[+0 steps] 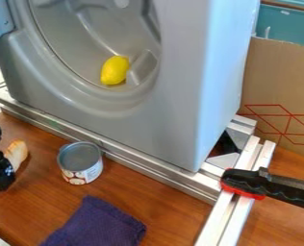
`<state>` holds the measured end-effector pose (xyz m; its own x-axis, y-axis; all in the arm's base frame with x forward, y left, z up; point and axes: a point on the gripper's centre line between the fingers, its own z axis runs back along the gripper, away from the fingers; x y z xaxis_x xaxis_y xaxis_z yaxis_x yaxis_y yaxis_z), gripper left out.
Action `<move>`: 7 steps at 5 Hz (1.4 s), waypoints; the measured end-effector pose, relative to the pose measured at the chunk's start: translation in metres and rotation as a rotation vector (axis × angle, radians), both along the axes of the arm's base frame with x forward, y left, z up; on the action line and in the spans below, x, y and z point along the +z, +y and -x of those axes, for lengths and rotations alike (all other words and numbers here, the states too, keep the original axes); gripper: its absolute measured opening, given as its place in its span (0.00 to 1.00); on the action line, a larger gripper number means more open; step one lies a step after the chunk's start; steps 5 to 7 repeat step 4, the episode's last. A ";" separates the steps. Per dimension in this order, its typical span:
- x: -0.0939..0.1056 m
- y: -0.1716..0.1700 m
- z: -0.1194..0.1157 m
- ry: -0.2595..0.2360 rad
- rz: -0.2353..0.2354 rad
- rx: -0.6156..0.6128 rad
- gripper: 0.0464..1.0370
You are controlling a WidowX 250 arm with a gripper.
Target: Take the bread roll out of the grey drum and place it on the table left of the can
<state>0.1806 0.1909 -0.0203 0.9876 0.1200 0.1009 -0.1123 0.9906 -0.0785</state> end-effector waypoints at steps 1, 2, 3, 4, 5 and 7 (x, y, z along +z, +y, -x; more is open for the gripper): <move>0.033 0.001 -0.005 -0.060 -0.039 0.011 0.96; 0.077 -0.016 -0.015 0.008 -0.108 -0.039 0.96; 0.112 -0.049 -0.033 0.088 -0.127 -0.146 0.96; 0.129 -0.081 -0.033 0.151 -0.069 -0.207 0.96; 0.129 -0.081 -0.033 0.151 -0.069 -0.207 0.96; 0.129 -0.081 -0.033 0.151 -0.069 -0.207 0.96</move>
